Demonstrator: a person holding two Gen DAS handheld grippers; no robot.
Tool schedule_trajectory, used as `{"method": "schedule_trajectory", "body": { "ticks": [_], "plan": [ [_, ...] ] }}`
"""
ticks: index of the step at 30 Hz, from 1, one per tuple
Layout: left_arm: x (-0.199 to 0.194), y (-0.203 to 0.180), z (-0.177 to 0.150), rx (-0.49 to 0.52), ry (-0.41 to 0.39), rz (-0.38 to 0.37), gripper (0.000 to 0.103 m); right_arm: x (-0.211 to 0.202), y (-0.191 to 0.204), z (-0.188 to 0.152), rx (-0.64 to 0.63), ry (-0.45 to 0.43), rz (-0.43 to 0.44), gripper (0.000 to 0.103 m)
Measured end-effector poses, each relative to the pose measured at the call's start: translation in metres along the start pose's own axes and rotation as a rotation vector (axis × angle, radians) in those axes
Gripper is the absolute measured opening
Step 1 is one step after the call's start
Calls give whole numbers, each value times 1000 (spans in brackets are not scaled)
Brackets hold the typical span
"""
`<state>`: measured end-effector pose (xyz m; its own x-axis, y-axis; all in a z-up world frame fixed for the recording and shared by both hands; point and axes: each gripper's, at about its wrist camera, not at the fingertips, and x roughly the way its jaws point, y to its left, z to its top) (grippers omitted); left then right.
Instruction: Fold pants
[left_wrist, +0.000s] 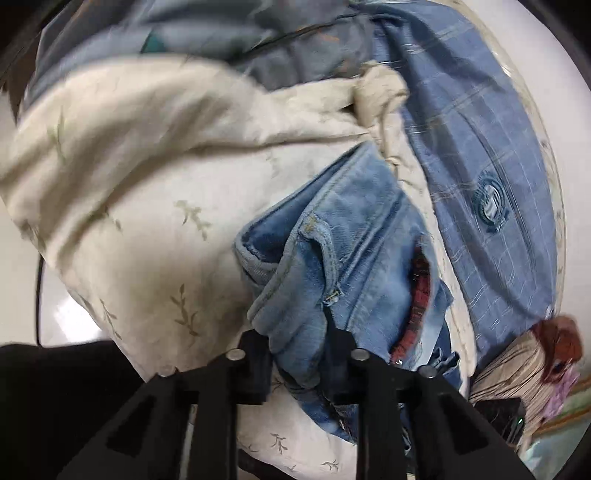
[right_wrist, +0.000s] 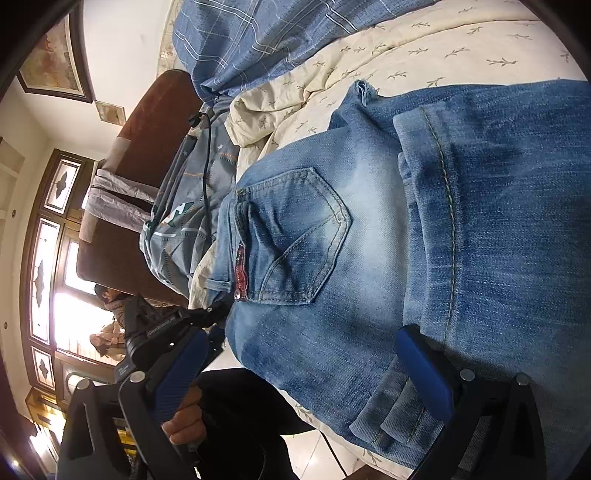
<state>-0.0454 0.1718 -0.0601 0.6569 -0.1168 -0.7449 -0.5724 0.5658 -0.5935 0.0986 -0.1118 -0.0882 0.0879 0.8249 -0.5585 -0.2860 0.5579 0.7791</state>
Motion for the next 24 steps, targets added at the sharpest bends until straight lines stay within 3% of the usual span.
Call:
{"method": "schedule_trajectory", "body": {
  "ticks": [3,6,9,10,12,15,17,19,24],
  "plan": [
    [-15,-28,-2,130,-58,23,16,1,1,0,-3,1,-1,102],
    [-35,-66,-10,326,-135,50,16,0,0,0,-5,-11,8,103],
    [-50,-112,-28,571,-191,71,15,-2,-1,-1,-3,-24,29,103],
    [-53,-132,-39,695,-203,88,15,-4,-3,-1,13,-36,53,103],
    [-54,-158,-55,845,-224,101,15,-14,-9,-1,54,-75,112,103],
    [-56,-193,-86,1080,-239,114,15,-53,-23,-7,150,-234,259,103],
    [-53,-216,-113,1251,-236,122,15,-96,-32,-16,166,-363,293,103],
    [-47,-232,-141,1407,-220,134,15,-139,-44,-26,175,-465,300,103],
    [-10,-259,-226,1791,-71,171,15,-216,-70,-57,193,-664,269,102]
  ]
}}
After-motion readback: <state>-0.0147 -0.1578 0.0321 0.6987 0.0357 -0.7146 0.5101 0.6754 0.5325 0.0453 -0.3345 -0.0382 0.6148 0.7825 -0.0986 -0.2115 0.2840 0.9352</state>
